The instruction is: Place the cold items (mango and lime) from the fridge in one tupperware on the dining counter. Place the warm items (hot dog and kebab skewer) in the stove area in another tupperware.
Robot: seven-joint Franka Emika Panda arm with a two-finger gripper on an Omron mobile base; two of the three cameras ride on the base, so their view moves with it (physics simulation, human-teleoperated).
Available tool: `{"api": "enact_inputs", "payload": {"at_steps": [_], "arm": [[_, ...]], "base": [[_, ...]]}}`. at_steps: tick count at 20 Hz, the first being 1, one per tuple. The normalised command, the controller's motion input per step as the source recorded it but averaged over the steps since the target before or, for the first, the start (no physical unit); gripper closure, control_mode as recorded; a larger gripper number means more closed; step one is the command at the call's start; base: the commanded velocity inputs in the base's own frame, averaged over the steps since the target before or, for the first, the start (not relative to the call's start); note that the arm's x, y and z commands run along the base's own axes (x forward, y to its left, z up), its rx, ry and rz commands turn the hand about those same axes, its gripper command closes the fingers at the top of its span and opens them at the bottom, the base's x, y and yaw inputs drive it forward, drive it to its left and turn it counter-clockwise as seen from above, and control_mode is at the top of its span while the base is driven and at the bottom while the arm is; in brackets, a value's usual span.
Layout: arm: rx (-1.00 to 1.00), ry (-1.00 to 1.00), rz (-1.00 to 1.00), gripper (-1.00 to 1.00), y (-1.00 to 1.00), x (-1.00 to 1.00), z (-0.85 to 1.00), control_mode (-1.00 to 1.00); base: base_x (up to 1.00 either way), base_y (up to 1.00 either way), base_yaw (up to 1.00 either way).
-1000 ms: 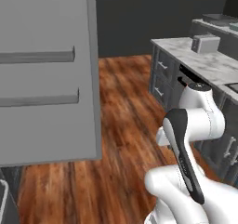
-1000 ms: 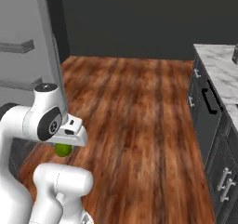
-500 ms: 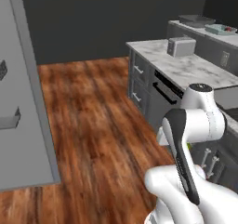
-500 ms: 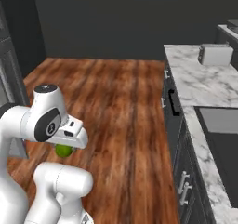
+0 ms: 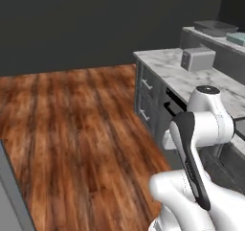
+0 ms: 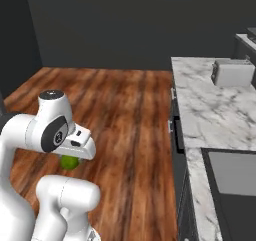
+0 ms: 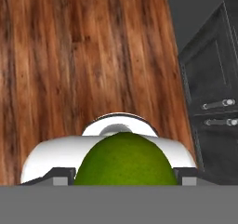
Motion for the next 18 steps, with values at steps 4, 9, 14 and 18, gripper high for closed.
{"api": "enact_inputs", "payload": {"at_steps": [4,9,14,18], "arm": [[0.00,0.00,0.00,1.00,0.00,0.00,0.00,1.00],[0.00,0.00,0.00,1.00,0.00,0.00,0.00,1.00],[0.00,0.00,0.00,1.00,0.00,0.00,0.00,1.00],[0.00,0.00,0.00,1.00,0.00,0.00,0.00,1.00]], "base": [[1.00,-0.43,0.13],[1.00,-0.04,0.08],[1.00,0.36,0.00],[1.00,0.38,-0.01]]}}
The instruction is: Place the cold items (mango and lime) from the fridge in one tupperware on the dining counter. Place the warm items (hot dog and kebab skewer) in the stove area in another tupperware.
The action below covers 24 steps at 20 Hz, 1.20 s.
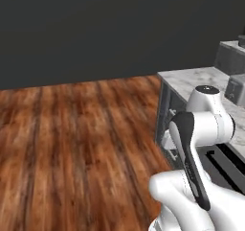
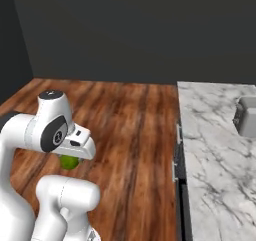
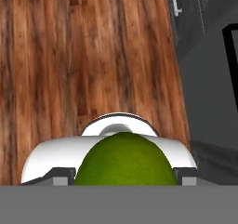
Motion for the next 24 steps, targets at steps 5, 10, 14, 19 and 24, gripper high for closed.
{"api": "enact_inputs", "payload": {"at_steps": [5,10,14,19,24], "arm": [[0.00,0.00,0.00,1.00,0.00,0.00,0.00,1.00],[0.00,0.00,0.00,1.00,0.00,0.00,0.00,1.00],[0.00,0.00,0.00,1.00,0.00,0.00,0.00,1.00],[0.00,0.00,0.00,1.00,0.00,0.00,0.00,1.00],[0.00,0.00,0.00,1.00,0.00,0.00,0.00,1.00]], "base": [[1.00,0.74,-0.11],[1.00,0.69,-0.08],[1.00,0.33,-0.05],[1.00,0.20,-0.07],[1.00,0.61,-0.21]]}}
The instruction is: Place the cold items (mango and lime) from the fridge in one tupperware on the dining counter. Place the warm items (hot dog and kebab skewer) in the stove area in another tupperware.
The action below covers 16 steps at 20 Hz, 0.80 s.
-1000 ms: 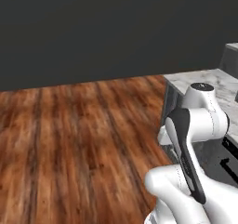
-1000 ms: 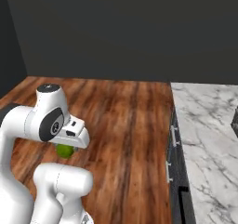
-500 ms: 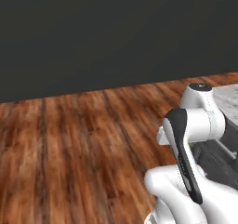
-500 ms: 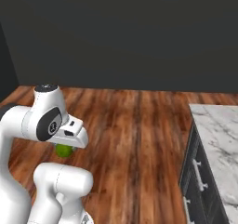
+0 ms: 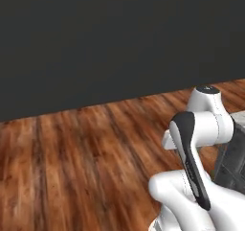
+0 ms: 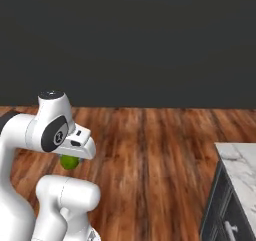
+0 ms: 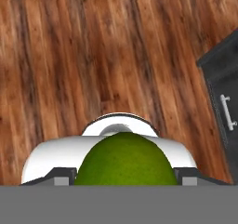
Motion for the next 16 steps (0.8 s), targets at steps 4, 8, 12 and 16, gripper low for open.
{"api": "enact_inputs", "payload": {"at_steps": [4,8,12,16], "arm": [[0.00,0.00,0.00,1.00,0.00,0.00,0.00,1.00],[0.00,0.00,0.00,1.00,0.00,0.00,0.00,1.00],[0.00,0.00,0.00,1.00,0.00,0.00,0.00,1.00],[0.00,0.00,0.00,1.00,0.00,0.00,0.00,1.00]], "base": [[1.00,0.85,-0.32],[1.00,0.85,-0.40],[1.00,0.80,-0.50],[1.00,0.74,-0.61]]}}
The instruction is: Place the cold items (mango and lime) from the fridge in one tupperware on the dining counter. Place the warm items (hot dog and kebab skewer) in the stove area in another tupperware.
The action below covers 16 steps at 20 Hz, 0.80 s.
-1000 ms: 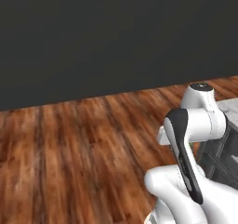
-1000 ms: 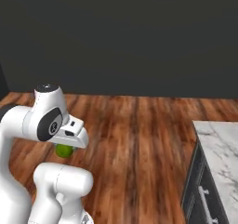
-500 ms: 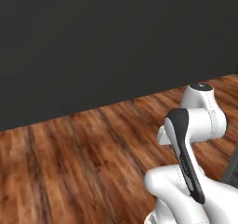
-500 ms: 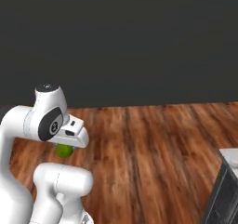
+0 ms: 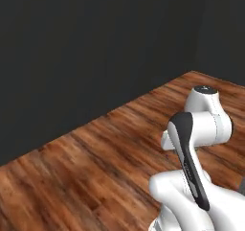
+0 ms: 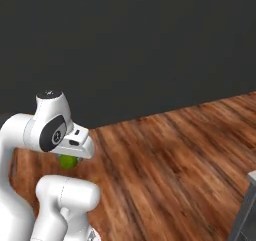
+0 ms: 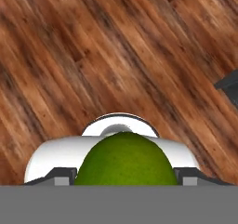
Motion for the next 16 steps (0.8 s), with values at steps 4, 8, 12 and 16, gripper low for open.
{"api": "enact_inputs", "payload": {"at_steps": [4,8,12,16], "arm": [[0.00,0.00,0.00,1.00,0.00,0.00,0.00,1.00],[0.00,0.00,0.00,1.00,0.00,0.00,0.00,1.00],[0.00,0.00,0.00,1.00,0.00,0.00,0.00,1.00],[0.00,0.00,0.00,1.00,0.00,0.00,0.00,1.00]], "base": [[1.00,0.70,-0.66],[1.00,0.74,-0.64],[1.00,0.72,-0.60],[1.00,0.83,-0.58]]}}
